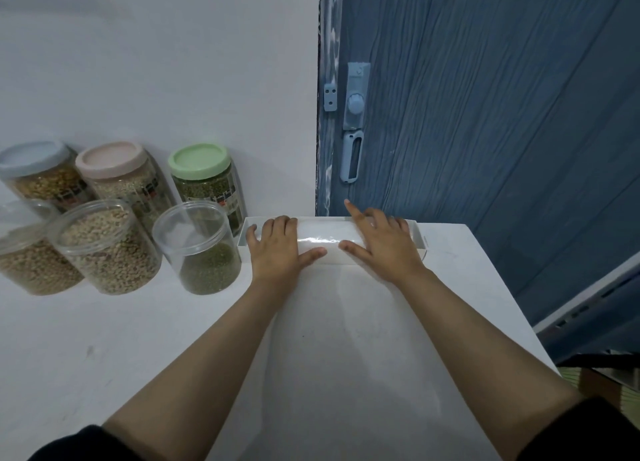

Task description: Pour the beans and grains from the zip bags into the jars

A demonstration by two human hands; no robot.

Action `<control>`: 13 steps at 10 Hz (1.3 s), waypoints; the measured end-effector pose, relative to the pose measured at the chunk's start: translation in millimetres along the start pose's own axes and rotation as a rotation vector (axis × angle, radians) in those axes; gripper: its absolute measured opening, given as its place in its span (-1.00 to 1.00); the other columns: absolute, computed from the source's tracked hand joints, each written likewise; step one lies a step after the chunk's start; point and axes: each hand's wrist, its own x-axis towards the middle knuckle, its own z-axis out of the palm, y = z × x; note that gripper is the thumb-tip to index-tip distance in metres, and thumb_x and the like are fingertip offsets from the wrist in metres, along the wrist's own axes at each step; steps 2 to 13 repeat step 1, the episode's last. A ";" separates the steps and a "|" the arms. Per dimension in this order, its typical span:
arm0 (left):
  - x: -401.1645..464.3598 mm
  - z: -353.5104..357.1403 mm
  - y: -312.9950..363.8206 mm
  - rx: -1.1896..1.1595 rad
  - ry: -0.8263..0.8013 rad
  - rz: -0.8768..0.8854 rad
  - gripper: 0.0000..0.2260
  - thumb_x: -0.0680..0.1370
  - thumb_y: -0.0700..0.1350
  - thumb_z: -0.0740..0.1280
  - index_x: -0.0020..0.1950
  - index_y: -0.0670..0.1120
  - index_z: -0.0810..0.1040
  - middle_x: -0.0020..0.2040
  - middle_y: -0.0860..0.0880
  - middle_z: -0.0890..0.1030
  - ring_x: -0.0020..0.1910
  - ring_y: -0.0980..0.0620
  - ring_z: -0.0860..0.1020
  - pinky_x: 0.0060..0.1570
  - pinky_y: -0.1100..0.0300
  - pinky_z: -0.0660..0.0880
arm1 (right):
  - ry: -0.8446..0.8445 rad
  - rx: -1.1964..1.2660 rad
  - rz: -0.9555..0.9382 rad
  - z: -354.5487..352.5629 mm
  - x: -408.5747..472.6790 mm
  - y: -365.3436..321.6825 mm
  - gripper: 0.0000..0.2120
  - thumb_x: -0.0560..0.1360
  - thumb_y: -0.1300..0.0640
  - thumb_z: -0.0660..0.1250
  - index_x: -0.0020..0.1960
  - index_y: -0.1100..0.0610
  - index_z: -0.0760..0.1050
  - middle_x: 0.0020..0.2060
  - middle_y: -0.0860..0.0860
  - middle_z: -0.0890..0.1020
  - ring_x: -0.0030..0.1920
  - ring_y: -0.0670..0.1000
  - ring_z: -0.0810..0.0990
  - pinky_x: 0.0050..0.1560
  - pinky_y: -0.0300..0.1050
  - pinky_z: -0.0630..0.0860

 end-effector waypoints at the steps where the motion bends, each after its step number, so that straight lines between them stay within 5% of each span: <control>1: -0.7 -7.8 4.5 -0.022 0.034 -0.014 -0.27 0.52 0.43 0.02 0.52 -0.04 0.27 0.49 -0.02 0.31 0.50 -0.05 0.21 0.48 -0.20 -0.04 | 0.052 0.079 0.041 -8.3 2.3 -8.3 -0.34 0.58 -0.34 -0.17 0.61 -0.15 -0.19 0.45 0.06 0.37 0.45 0.13 0.34 0.55 0.22 -0.04; 13: -0.7 -7.8 4.5 -0.022 0.034 -0.014 -0.27 0.52 0.43 0.02 0.52 -0.04 0.27 0.49 -0.02 0.31 0.50 -0.05 0.21 0.48 -0.20 -0.04 | 0.052 0.079 0.041 -8.3 2.3 -8.3 -0.34 0.58 -0.34 -0.17 0.61 -0.15 -0.19 0.45 0.06 0.37 0.45 0.13 0.34 0.55 0.22 -0.04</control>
